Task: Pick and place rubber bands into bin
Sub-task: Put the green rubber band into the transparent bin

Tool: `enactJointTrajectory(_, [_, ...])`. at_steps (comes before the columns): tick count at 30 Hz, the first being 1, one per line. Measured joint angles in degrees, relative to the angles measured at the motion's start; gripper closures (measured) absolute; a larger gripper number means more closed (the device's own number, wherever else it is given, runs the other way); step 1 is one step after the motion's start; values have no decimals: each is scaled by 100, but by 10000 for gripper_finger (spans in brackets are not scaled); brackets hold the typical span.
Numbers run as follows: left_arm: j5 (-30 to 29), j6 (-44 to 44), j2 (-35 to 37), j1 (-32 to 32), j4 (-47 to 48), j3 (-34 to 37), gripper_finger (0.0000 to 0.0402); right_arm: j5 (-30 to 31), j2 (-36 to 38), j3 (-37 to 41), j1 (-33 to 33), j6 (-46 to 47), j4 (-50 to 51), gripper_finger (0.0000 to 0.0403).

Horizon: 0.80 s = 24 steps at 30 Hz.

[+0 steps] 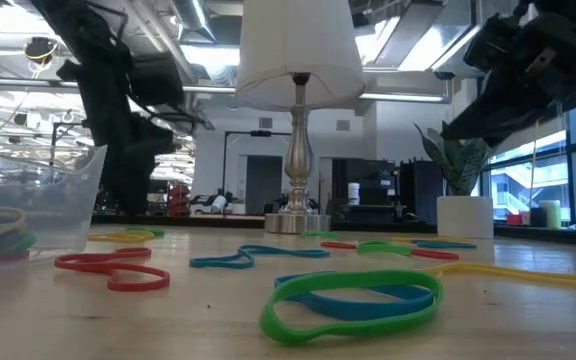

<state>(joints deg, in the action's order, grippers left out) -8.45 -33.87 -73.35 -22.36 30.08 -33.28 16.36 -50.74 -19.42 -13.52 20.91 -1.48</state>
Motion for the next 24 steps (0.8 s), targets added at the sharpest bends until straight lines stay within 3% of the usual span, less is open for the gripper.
enactJointTrajectory(8, [73, 284, -681, -250, -185, -1, 290, 42, -17, 4, 2, 299, -119, 393])
enactJointTrajectory(13, [84, 326, -957, -194, -97, -39, 334, 314, -17, 4, 2, 303, -196, 393])
enactJointTrajectory(17, [-79, 282, -933, -37, -75, -26, 391, 526, -17, 4, 2, 292, -337, 393])
enactJointTrajectory(24, [316, 599, -446, 42, 364, -380, 399, 926, -17, 4, 1, 232, -466, 393])
